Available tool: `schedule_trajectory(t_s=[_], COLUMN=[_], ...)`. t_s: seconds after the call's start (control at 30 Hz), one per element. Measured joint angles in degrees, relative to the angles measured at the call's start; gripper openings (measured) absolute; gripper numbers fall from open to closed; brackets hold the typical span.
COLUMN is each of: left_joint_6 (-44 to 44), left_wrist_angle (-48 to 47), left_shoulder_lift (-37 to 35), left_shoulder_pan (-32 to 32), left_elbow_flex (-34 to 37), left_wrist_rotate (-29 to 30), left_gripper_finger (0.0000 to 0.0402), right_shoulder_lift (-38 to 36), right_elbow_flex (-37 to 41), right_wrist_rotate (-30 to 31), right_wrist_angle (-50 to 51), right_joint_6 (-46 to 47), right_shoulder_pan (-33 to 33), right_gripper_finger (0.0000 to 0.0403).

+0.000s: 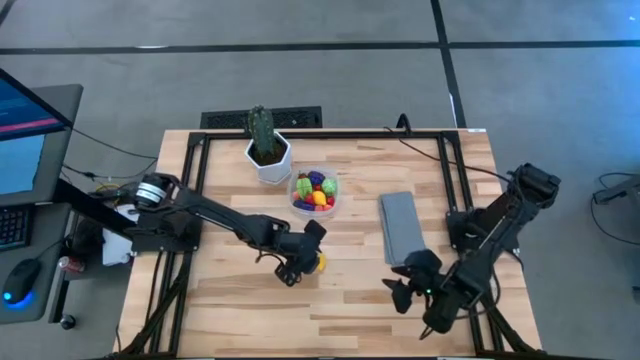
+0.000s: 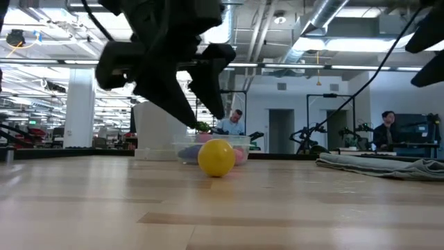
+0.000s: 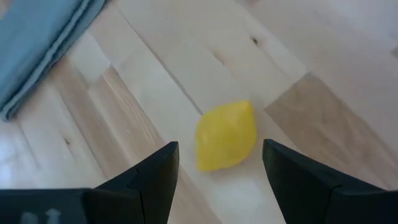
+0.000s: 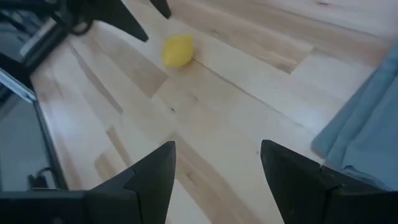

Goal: Pick and placing Produce into tupperware
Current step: Put the lemon into the transparent bin

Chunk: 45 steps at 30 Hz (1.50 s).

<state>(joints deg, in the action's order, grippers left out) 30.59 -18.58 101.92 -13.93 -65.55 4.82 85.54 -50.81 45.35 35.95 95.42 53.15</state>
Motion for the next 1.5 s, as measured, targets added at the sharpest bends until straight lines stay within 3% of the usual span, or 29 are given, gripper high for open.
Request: schedule_trajectory(t_s=[0.27, 0.53, 0.73, 1.13, 1.5], left_joint_6=[2.8, 10.7, 11.0, 14.6, 14.0], left_wrist_angle=[-5.3, -7.8, -7.4, -7.7, -5.8], left_shoulder_lift=[3.2, 3.2, 3.3, 8.2, 8.4], left_shoulder_pan=[1.0, 1.1, 2.0, 1.7, 1.7], left_elbow_flex=[-5.8, -6.0, -6.0, -6.0, -6.5], left_wrist_rotate=[-2.2, -3.5, -3.5, -3.0, -4.6], left_gripper_finger=[0.0235, 0.0275, 0.0294, 0.0299, 0.0299], right_shoulder_lift=[0.0, 0.0, 0.0, 0.0, 0.0], right_elbow_flex=[0.6, 0.6, 0.6, 0.6, 0.6], right_wrist_rotate=[2.7, 3.2, 4.8, 5.7, 5.7], right_wrist_angle=[0.5, 2.2, 2.9, 3.0, 3.5], right_joint_6=[3.7, 3.6, 3.6, 3.1, 3.5], right_shoulder_pan=[2.0, 1.8, 1.4, 0.4, 0.4], right_gripper_finger=[0.026, 0.026, 0.026, 0.026, 0.026])
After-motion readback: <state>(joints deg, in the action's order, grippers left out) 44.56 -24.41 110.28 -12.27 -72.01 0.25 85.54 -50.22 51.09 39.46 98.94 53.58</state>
